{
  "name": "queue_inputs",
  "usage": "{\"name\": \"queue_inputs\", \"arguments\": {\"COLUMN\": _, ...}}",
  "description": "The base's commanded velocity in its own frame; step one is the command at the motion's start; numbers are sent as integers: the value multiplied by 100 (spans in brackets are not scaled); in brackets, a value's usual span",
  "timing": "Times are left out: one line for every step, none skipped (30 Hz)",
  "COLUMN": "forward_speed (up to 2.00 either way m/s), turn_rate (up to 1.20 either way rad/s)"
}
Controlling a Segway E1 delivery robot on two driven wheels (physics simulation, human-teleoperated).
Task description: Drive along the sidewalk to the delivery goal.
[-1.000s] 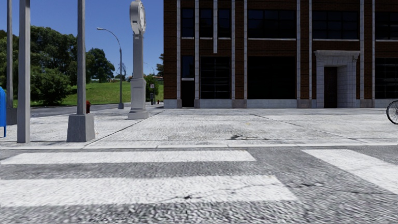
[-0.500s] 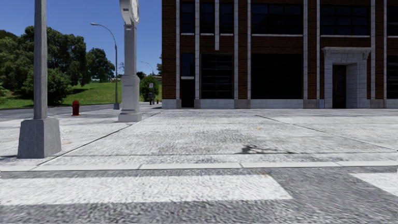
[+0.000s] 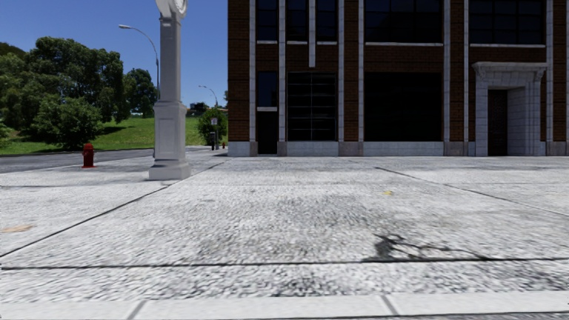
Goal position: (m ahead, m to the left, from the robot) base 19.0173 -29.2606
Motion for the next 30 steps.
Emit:
{"name": "queue_inputs", "arguments": {"forward_speed": 200, "turn_rate": 0}}
{"name": "queue_inputs", "arguments": {"forward_speed": 200, "turn_rate": 0}}
{"name": "queue_inputs", "arguments": {"forward_speed": 200, "turn_rate": 0}}
{"name": "queue_inputs", "arguments": {"forward_speed": 200, "turn_rate": 0}}
{"name": "queue_inputs", "arguments": {"forward_speed": 200, "turn_rate": 0}}
{"name": "queue_inputs", "arguments": {"forward_speed": 200, "turn_rate": 0}}
{"name": "queue_inputs", "arguments": {"forward_speed": 200, "turn_rate": 0}}
{"name": "queue_inputs", "arguments": {"forward_speed": 200, "turn_rate": 0}}
{"name": "queue_inputs", "arguments": {"forward_speed": 200, "turn_rate": 0}}
{"name": "queue_inputs", "arguments": {"forward_speed": 200, "turn_rate": 0}}
{"name": "queue_inputs", "arguments": {"forward_speed": 200, "turn_rate": 0}}
{"name": "queue_inputs", "arguments": {"forward_speed": 200, "turn_rate": 0}}
{"name": "queue_inputs", "arguments": {"forward_speed": 200, "turn_rate": 0}}
{"name": "queue_inputs", "arguments": {"forward_speed": 200, "turn_rate": 0}}
{"name": "queue_inputs", "arguments": {"forward_speed": 200, "turn_rate": 0}}
{"name": "queue_inputs", "arguments": {"forward_speed": 200, "turn_rate": 0}}
{"name": "queue_inputs", "arguments": {"forward_speed": 200, "turn_rate": 0}}
{"name": "queue_inputs", "arguments": {"forward_speed": 200, "turn_rate": 0}}
{"name": "queue_inputs", "arguments": {"forward_speed": 200, "turn_rate": 0}}
{"name": "queue_inputs", "arguments": {"forward_speed": 200, "turn_rate": 0}}
{"name": "queue_inputs", "arguments": {"forward_speed": 200, "turn_rate": 0}}
{"name": "queue_inputs", "arguments": {"forward_speed": 200, "turn_rate": 0}}
{"name": "queue_inputs", "arguments": {"forward_speed": 200, "turn_rate": 0}}
{"name": "queue_inputs", "arguments": {"forward_speed": 200, "turn_rate": 0}}
{"name": "queue_inputs", "arguments": {"forward_speed": 200, "turn_rate": 0}}
{"name": "queue_inputs", "arguments": {"forward_speed": 200, "turn_rate": 0}}
{"name": "queue_inputs", "arguments": {"forward_speed": 200, "turn_rate": 0}}
{"name": "queue_inputs", "arguments": {"forward_speed": 200, "turn_rate": 0}}
{"name": "queue_inputs", "arguments": {"forward_speed": 200, "turn_rate": 0}}
{"name": "queue_inputs", "arguments": {"forward_speed": 200, "turn_rate": 0}}
